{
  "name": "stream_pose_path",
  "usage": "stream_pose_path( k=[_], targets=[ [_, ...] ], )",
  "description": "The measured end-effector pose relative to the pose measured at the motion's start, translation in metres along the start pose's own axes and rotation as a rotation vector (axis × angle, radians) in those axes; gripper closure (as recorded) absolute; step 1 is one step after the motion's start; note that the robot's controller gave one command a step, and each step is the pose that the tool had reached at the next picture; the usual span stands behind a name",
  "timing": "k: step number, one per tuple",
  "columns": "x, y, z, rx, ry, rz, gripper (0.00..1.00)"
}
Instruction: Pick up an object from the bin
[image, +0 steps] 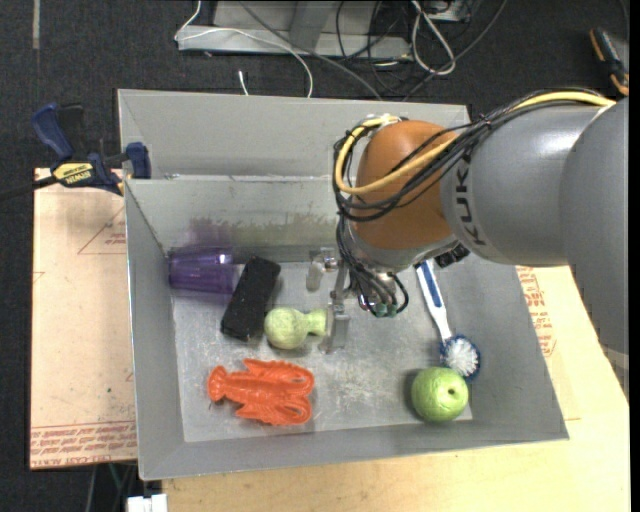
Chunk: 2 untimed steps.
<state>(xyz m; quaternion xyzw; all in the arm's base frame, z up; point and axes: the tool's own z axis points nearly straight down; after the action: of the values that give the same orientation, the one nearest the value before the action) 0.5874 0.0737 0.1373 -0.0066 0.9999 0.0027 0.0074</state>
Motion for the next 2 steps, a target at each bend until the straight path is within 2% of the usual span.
stream_pose_path(
  k=[1, 2],
  targets=[
    [-0.002, -0.0151, 0.0671, 0.003, 0.023, -0.076, 0.0],
    [-0.0027, -0.0078, 0.067, -0.001, -0.002, -0.087, 0.0]
  ],
)
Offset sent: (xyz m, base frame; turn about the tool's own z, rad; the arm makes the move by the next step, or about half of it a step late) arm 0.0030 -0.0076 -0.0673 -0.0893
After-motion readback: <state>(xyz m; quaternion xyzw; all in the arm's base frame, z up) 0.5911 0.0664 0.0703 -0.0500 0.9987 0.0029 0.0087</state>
